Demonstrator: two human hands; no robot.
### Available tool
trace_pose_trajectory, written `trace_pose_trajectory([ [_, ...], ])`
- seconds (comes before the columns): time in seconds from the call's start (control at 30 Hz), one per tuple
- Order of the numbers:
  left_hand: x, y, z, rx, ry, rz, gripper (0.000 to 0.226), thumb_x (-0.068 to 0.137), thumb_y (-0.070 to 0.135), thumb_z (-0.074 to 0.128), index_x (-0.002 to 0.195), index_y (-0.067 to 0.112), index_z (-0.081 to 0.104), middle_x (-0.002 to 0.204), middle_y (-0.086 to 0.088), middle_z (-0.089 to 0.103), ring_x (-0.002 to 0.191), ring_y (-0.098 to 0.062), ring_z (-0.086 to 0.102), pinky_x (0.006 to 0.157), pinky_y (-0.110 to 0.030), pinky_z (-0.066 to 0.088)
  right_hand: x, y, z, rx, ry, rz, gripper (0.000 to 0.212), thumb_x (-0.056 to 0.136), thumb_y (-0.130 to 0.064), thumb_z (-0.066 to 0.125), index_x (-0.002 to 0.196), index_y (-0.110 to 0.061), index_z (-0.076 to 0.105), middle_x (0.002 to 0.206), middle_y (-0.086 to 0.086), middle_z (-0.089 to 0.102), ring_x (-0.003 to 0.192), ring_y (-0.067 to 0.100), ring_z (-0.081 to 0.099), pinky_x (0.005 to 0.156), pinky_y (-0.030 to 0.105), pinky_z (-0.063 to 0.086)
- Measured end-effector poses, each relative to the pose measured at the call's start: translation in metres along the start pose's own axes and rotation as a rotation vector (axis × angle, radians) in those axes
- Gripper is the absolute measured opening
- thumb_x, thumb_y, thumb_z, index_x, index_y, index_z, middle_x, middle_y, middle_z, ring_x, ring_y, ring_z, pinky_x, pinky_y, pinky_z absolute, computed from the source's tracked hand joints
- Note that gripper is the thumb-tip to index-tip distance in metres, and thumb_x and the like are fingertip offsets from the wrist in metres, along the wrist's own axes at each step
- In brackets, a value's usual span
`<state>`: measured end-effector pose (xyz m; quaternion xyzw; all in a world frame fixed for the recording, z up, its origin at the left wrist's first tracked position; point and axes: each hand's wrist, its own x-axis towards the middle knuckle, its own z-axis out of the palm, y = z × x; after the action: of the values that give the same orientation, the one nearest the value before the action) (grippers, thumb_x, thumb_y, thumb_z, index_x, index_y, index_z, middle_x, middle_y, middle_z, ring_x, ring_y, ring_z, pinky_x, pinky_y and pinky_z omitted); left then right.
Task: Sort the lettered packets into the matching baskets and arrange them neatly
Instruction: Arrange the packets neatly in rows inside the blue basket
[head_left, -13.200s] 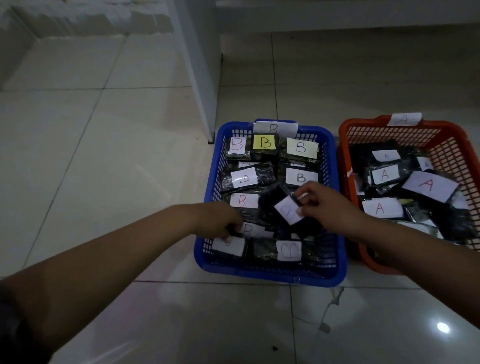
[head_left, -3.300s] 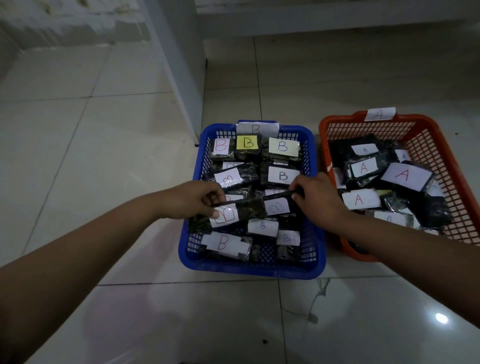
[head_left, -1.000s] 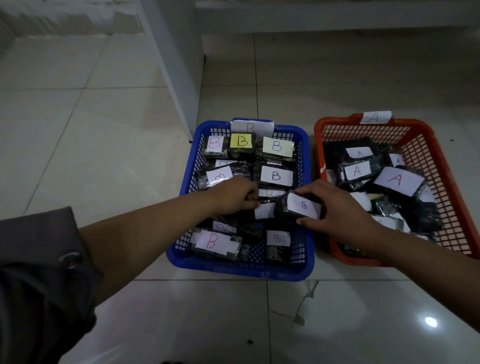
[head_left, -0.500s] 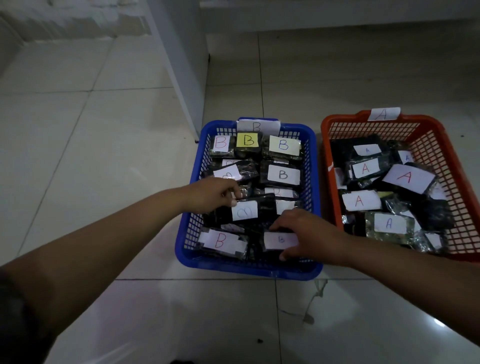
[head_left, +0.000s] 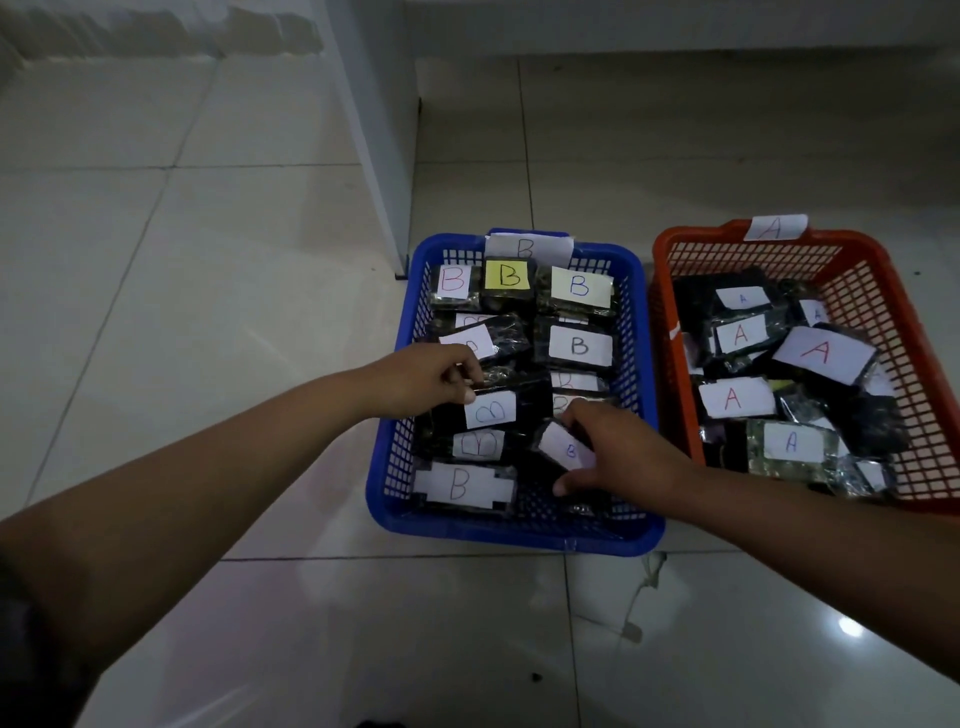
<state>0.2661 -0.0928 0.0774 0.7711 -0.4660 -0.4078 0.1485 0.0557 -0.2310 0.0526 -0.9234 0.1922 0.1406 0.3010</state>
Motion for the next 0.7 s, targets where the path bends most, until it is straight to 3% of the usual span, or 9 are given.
trace_pose_trajectory([
  [0.07, -0.001, -0.001, 0.003, 0.026, -0.007, 0.008, 0.023, 0.091, 0.025, 0.059, 0.113, 0.021, 0.058, 0.099, 0.003, 0.06, 0.089, -0.009, 0.055, 0.072, -0.014, 0.041, -0.002, -0.002, 0.003, -0.046, -0.029, -0.035, 0.055, 0.064, -0.038, 0.082, 0.105, -0.021, 0.049, 0.101, -0.005, 0.052, 0.094, 0.013, 0.049, 0.071, 0.024, 0.039],
  [0.2, -0.003, -0.006, 0.007, 0.046, -0.001, 0.011, 0.019, 0.09, 0.026, 0.06, 0.109, 0.023, 0.058, 0.094, 0.006, 0.058, 0.087, -0.009, 0.055, 0.071, -0.016, 0.041, 0.0, 0.003, -0.005, -0.13, -0.041, -0.084, 0.061, 0.069, -0.026, 0.08, 0.123, -0.025, 0.053, 0.119, -0.003, 0.052, 0.115, 0.016, 0.04, 0.095, 0.027, 0.036],
  [0.37, -0.008, -0.009, 0.007, 0.013, 0.038, 0.011, 0.02, 0.09, 0.026, 0.06, 0.109, 0.021, 0.059, 0.093, 0.006, 0.061, 0.086, -0.008, 0.057, 0.071, -0.015, 0.041, -0.011, 0.001, -0.008, -0.019, -0.032, -0.057, 0.059, 0.066, -0.027, 0.082, 0.116, -0.03, 0.051, 0.109, -0.007, 0.048, 0.102, 0.009, 0.046, 0.086, 0.024, 0.043],
  [0.53, -0.008, -0.004, 0.004, -0.024, 0.067, 0.002, 0.022, 0.09, 0.025, 0.06, 0.112, 0.02, 0.06, 0.098, 0.003, 0.063, 0.089, -0.009, 0.058, 0.076, -0.015, 0.042, -0.014, -0.006, -0.002, -0.11, -0.109, -0.254, 0.037, 0.081, -0.009, 0.064, 0.116, -0.021, 0.059, 0.106, -0.003, 0.048, 0.1, 0.013, 0.046, 0.086, 0.03, 0.047],
  [0.7, -0.006, 0.005, 0.005, -0.044, 0.032, 0.015, 0.024, 0.088, 0.026, 0.064, 0.111, 0.021, 0.062, 0.095, 0.006, 0.063, 0.089, -0.004, 0.058, 0.078, -0.016, 0.043, -0.009, 0.004, 0.008, -0.137, -0.061, -0.383, 0.035, 0.074, 0.003, 0.064, 0.104, -0.016, 0.065, 0.09, -0.007, 0.059, 0.092, 0.01, 0.045, 0.074, 0.026, 0.046],
])
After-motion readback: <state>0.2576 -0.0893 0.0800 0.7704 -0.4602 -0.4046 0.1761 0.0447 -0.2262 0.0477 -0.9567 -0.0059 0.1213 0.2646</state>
